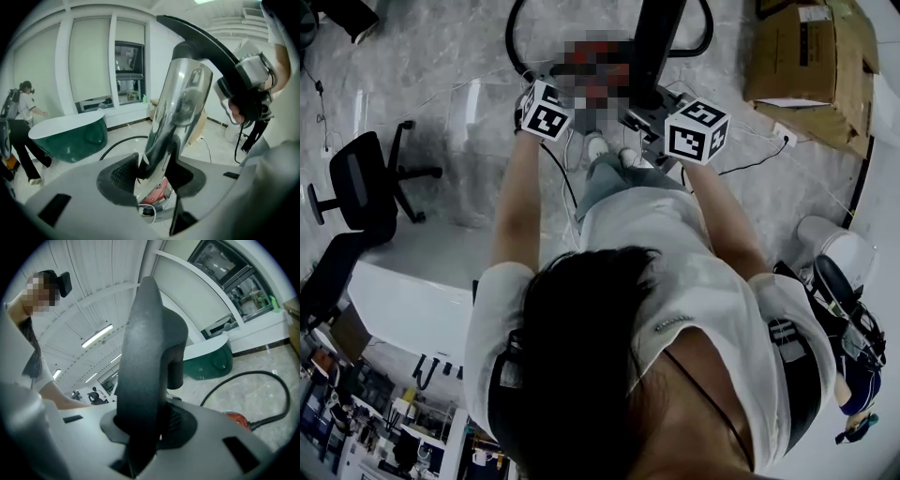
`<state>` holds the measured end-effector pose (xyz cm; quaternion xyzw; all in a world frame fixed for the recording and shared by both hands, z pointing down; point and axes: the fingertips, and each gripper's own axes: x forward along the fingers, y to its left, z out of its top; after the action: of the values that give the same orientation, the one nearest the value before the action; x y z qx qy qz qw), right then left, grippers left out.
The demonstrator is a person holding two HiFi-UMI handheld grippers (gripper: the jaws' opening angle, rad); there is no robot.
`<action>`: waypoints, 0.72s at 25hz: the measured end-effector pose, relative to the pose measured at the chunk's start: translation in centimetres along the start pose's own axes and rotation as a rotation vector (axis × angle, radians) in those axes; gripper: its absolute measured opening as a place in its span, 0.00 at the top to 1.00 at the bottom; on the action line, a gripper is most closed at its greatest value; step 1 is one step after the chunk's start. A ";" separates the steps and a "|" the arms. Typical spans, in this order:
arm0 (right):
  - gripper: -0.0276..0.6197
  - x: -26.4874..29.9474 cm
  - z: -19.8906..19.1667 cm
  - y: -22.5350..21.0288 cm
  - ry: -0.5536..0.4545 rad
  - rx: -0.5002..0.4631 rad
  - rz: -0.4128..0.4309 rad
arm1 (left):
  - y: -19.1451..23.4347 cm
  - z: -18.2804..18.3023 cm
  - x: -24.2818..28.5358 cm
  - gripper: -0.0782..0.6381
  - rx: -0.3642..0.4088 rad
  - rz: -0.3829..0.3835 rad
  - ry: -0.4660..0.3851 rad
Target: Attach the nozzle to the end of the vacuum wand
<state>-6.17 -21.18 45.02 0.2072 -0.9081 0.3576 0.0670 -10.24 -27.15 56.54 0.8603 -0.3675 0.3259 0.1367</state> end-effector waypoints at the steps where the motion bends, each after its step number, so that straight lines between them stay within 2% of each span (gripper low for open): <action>1: 0.82 0.0 0.3 0.0 -0.003 -0.006 0.000 | 0.3 0.7 -0.5 0.66 -0.037 0.006 -0.035; 3: 0.82 0.0 0.8 -0.1 -0.014 -0.014 -0.002 | 1.2 2.5 -1.4 0.66 -0.119 0.017 -0.109; 5: 0.82 0.0 1.2 -0.3 -0.030 -0.003 -0.002 | 1.6 3.7 -1.4 0.66 -0.158 0.011 -0.143; 10: 0.82 0.4 1.9 -0.5 -0.040 -0.008 -0.021 | 1.2 4.3 0.1 0.64 -0.189 -0.023 -0.176; 13: 0.82 0.0 3.0 -0.8 -0.073 -0.005 -0.030 | 1.0 4.3 0.6 0.64 -0.173 -0.040 -0.161; 18: 0.82 -0.5 4.7 -0.5 -0.116 0.045 0.011 | 0.8 4.1 0.3 0.64 -0.160 -0.053 -0.157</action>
<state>-5.35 -24.48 41.75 0.2239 -0.9033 0.3659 0.0076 -8.70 -29.83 53.65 0.8788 -0.3791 0.2237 0.1843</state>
